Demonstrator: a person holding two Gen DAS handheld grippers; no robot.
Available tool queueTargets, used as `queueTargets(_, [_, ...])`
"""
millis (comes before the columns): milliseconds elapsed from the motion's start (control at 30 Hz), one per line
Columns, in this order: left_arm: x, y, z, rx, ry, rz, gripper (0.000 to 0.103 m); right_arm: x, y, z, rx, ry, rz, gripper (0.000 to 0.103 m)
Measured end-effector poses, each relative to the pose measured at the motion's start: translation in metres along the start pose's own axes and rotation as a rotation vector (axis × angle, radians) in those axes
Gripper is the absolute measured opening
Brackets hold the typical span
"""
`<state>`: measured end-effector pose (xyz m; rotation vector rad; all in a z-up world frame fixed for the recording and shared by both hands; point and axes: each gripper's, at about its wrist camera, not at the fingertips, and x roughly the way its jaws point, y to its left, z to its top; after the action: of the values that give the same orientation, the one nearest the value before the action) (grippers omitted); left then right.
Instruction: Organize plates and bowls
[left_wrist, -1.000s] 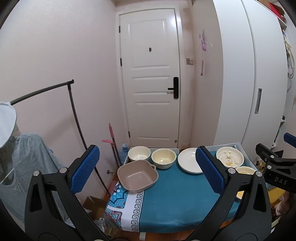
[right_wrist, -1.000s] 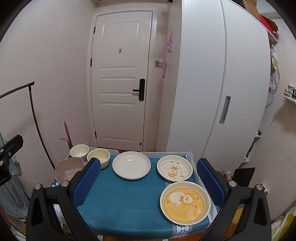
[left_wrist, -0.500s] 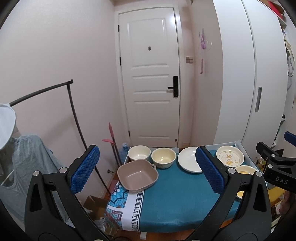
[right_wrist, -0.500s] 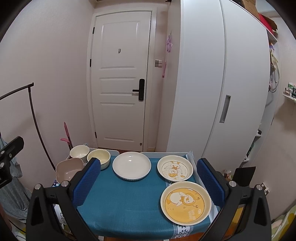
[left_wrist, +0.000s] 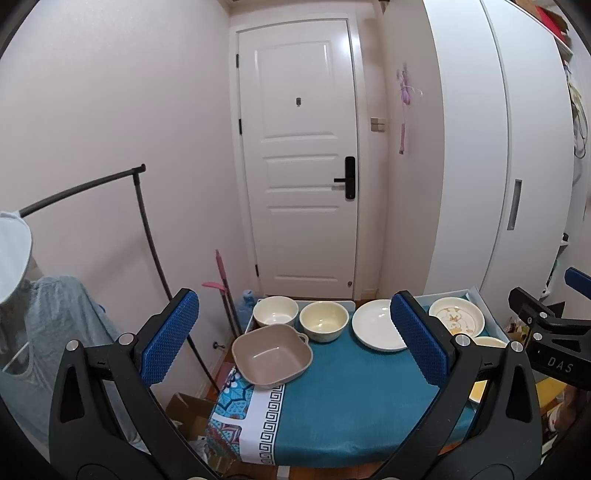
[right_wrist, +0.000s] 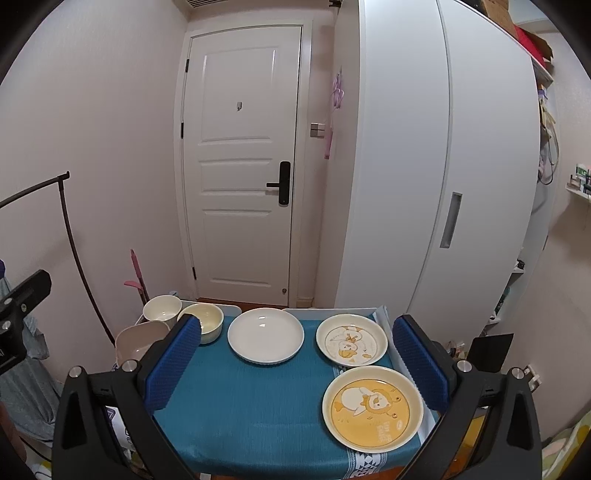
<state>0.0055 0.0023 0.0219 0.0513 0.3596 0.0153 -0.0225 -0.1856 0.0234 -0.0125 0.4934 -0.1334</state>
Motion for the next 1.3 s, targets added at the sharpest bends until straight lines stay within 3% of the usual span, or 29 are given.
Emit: queueTargets(1300, [0.0039, -0.0038, 0.0063, -0.001, 0.004, -0.035, 0.103, -0.0023, -0.0006, 0.0015, 0.009, -0.009, -0.028, 0.103])
